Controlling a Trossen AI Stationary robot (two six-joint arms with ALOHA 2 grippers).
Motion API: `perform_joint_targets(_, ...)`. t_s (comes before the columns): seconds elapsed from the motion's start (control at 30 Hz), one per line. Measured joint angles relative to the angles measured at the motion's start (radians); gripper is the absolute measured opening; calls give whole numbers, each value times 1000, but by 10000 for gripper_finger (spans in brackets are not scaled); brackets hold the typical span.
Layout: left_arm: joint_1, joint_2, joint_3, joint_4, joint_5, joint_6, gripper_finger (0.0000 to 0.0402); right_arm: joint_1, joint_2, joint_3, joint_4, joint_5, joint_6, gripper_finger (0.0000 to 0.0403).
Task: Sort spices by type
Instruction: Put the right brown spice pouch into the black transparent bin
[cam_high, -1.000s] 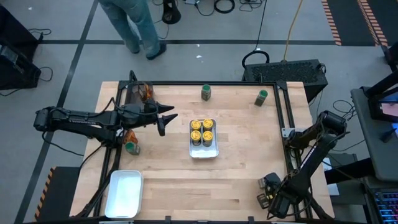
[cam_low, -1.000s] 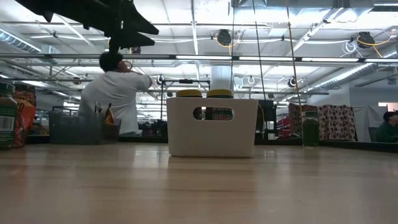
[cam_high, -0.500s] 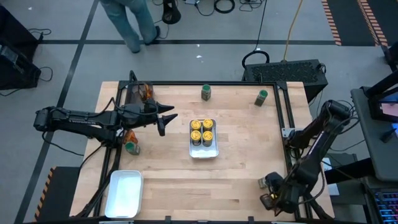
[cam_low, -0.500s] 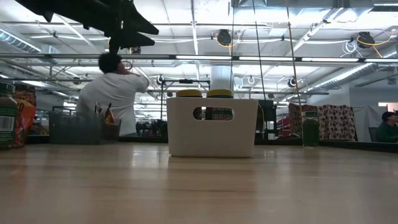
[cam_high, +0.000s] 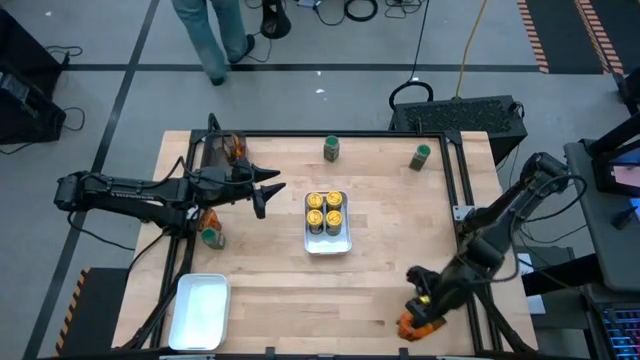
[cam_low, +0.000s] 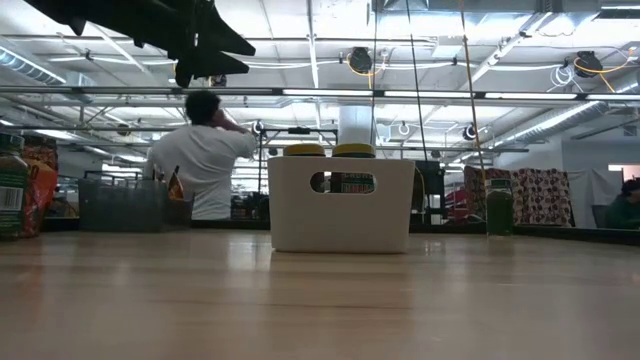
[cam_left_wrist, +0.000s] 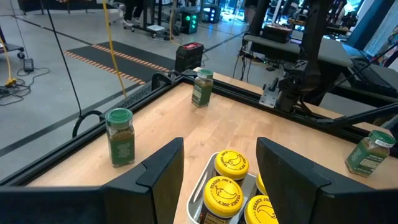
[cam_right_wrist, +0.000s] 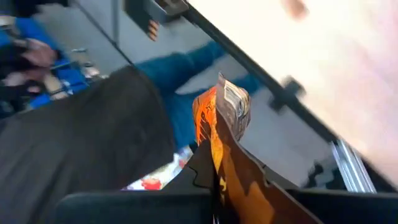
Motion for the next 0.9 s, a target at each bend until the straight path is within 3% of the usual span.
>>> perform_joint_targets(0.7, -1, 0, 0, -4, 7, -28, 205, -640, 0, 3, 334, -8, -1033, 4)
perform_joint_targets(0.9, -1, 0, 0, -4, 6, -53, 205, -879, 51, 134, 301, -2, -1273, 4)
